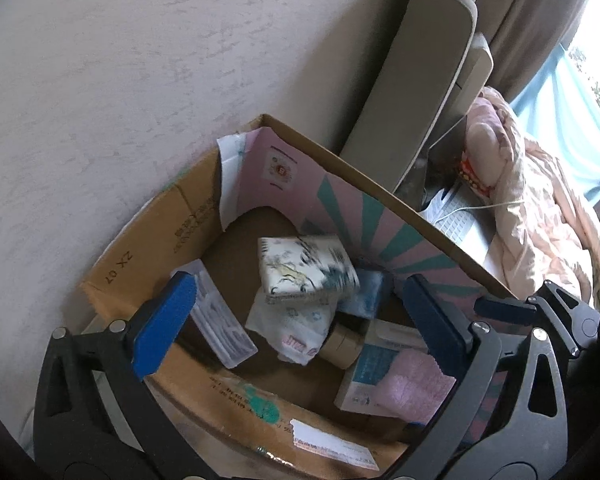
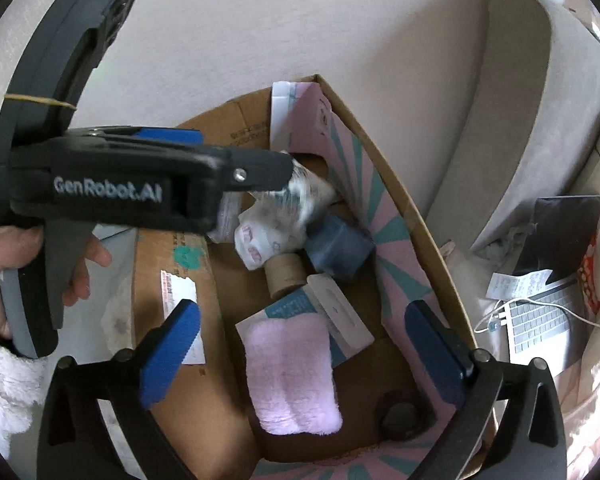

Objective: Organize objects

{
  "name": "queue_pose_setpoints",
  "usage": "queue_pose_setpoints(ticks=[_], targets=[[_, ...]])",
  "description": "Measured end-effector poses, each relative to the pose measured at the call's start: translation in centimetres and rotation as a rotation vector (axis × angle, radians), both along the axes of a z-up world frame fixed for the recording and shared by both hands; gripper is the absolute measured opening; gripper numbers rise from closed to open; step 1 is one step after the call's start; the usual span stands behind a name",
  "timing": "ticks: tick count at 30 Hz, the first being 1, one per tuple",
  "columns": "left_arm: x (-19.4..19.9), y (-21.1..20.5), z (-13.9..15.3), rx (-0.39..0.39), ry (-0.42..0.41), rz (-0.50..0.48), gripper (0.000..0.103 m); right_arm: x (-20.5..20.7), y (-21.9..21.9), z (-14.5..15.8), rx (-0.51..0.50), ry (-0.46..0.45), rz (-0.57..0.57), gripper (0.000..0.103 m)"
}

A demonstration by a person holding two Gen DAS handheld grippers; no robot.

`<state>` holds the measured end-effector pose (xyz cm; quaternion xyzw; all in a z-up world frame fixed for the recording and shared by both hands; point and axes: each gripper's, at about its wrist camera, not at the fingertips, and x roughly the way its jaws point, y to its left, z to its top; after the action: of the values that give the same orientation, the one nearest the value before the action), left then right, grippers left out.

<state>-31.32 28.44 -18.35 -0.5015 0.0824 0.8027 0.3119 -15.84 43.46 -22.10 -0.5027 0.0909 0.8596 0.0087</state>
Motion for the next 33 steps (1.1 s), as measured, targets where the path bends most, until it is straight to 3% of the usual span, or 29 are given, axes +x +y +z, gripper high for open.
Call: queue_pose_setpoints(ticks=[12,19,25,33], targets=[[0.8,-0.9,2.0,0.006,0.025,0.02,0.103,-0.1,-0.6,1.3,0.011,0.021,0.01,0.102],[2.7,-4.2,6.1,0.025,0.08,0.089,0.103,0.0,-1.9,3.6,0.024,0.056,0.047,0.102],[5.4,-9.8,10.0,0.05,0.12,0.208,0.103,0.0,-4.0,6.4,0.038,0.097,0.108,0.102],[12.2,-18.9,14.9,0.078,0.221,0.46,0.103,0.0,-8.4,9.6,0.033,0.148,0.203,0.102]])
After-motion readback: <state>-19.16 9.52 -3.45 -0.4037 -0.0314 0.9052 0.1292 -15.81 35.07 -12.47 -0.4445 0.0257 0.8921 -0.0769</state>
